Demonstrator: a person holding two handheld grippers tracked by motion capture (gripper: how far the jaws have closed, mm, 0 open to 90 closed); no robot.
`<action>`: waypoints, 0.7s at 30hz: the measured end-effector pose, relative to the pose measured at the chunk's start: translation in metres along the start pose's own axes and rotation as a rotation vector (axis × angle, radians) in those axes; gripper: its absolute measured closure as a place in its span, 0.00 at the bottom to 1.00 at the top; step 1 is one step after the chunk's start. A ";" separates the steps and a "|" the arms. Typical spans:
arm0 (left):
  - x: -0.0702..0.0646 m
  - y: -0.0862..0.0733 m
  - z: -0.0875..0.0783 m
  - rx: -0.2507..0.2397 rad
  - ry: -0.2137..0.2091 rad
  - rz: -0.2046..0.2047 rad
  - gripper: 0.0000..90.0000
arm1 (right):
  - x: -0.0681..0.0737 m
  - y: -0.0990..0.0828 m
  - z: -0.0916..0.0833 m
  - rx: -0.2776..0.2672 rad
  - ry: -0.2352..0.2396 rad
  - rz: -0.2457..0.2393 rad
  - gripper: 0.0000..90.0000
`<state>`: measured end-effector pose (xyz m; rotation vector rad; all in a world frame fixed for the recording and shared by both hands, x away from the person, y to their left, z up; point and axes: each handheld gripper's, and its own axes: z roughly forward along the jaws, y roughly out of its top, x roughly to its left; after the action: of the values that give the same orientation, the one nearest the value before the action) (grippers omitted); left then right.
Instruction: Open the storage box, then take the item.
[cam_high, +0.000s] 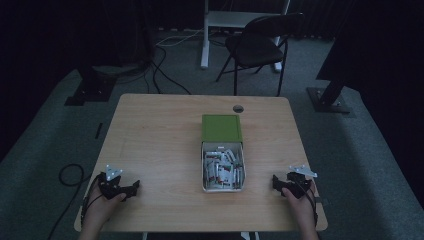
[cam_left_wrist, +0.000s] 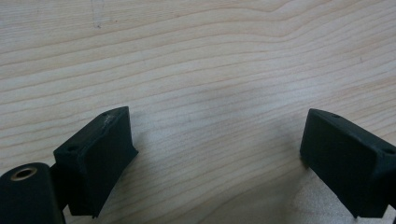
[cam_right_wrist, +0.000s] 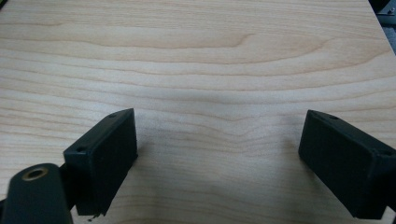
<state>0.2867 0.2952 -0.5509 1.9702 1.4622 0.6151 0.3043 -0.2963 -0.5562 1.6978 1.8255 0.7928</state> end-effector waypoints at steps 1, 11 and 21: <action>0.000 0.000 0.000 0.000 0.000 0.000 0.11 | 0.000 0.000 0.000 -0.001 0.001 -0.001 0.12; -0.001 0.001 0.001 0.002 0.011 -0.013 0.11 | 0.001 0.000 0.000 0.000 0.023 -0.021 0.12; -0.001 0.002 0.001 0.002 0.011 -0.013 0.11 | 0.004 -0.001 -0.001 -0.004 0.035 -0.017 0.12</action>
<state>0.2883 0.2931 -0.5509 1.9605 1.4820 0.6203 0.3028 -0.2925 -0.5559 1.6734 1.8580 0.8242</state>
